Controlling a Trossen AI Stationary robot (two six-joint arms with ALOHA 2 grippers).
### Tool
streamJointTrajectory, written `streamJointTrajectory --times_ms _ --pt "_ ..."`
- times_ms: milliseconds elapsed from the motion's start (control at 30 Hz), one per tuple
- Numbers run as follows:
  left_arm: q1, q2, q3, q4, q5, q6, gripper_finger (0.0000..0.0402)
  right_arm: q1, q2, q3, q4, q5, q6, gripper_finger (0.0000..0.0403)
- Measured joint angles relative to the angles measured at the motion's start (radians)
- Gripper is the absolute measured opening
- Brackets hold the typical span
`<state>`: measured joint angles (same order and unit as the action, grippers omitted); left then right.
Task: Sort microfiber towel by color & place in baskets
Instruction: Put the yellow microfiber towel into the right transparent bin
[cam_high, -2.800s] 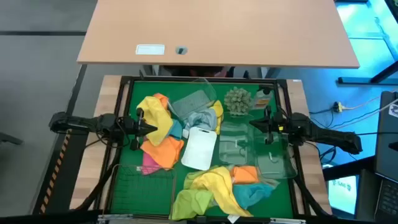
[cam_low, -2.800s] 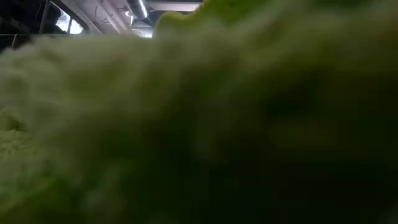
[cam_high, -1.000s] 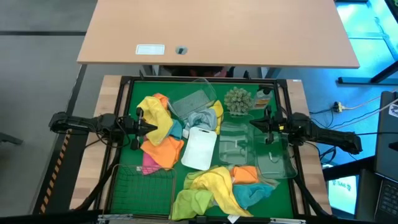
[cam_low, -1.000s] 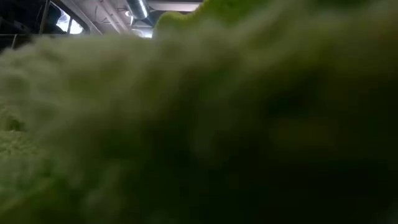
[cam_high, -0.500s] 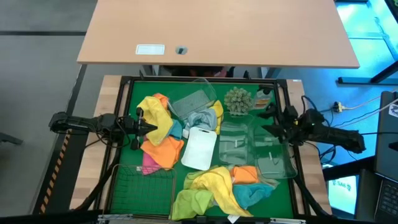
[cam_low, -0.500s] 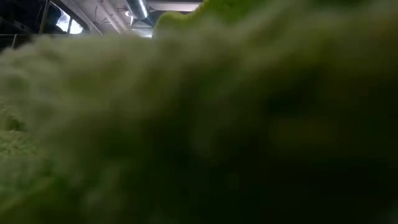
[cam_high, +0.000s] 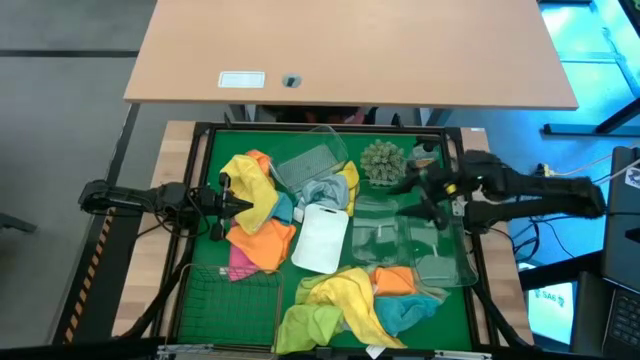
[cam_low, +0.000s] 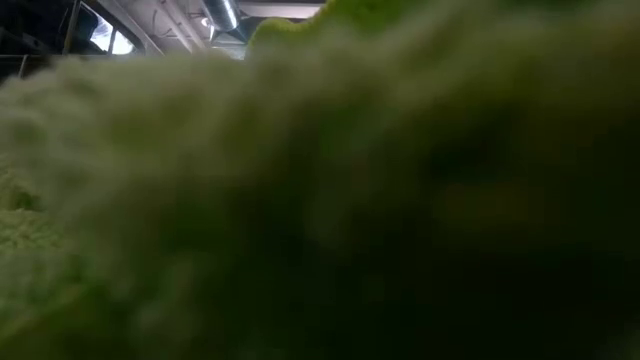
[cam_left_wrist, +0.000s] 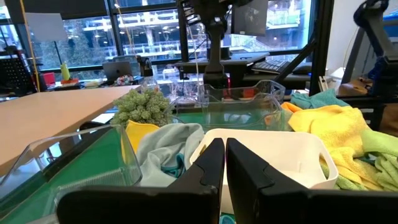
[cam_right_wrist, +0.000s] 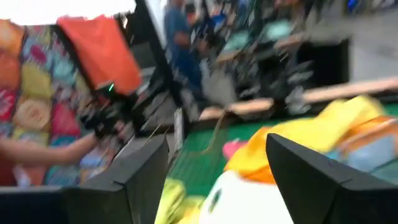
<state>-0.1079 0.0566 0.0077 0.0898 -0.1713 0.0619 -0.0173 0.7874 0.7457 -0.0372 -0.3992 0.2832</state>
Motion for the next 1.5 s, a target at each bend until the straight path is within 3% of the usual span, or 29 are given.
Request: streamJointTrajectory --times_ms 100,333,467,567,967,1200,1500 --pt "0.0 0.0 0.0 -0.001 0.0 0.0 0.0014 0.109 0.126 0.114 -0.101 0.045 -0.002 0.0258" --pt "0.0 0.0 0.0 -0.001 0.0 0.001 0.0014 0.349 0.371 0.322 -0.343 0.291 -0.002 0.0244" --pt "0.0 0.0 0.0 -0.001 0.0 0.0 0.0014 0.443 0.489 0.383 -0.404 0.391 -0.002 0.0238" --pt "0.0 0.0 0.0 -0.001 0.0 0.0 0.0014 0.49 0.564 0.392 -0.408 0.398 -0.003 0.0237" --pt "0.0 0.0 0.0 -0.001 0.0 -0.001 0.0014 0.535 0.771 0.392 -0.409 0.406 -0.004 0.0237" --pt "0.0 0.0 0.0 -0.001 0.0 -0.001 0.0014 0.534 0.831 0.392 -0.41 0.41 -0.105 0.0237" --pt "0.0 0.0 0.0 -0.001 0.0 -0.001 0.0014 0.534 0.891 0.392 -0.413 0.408 -0.107 0.0237"
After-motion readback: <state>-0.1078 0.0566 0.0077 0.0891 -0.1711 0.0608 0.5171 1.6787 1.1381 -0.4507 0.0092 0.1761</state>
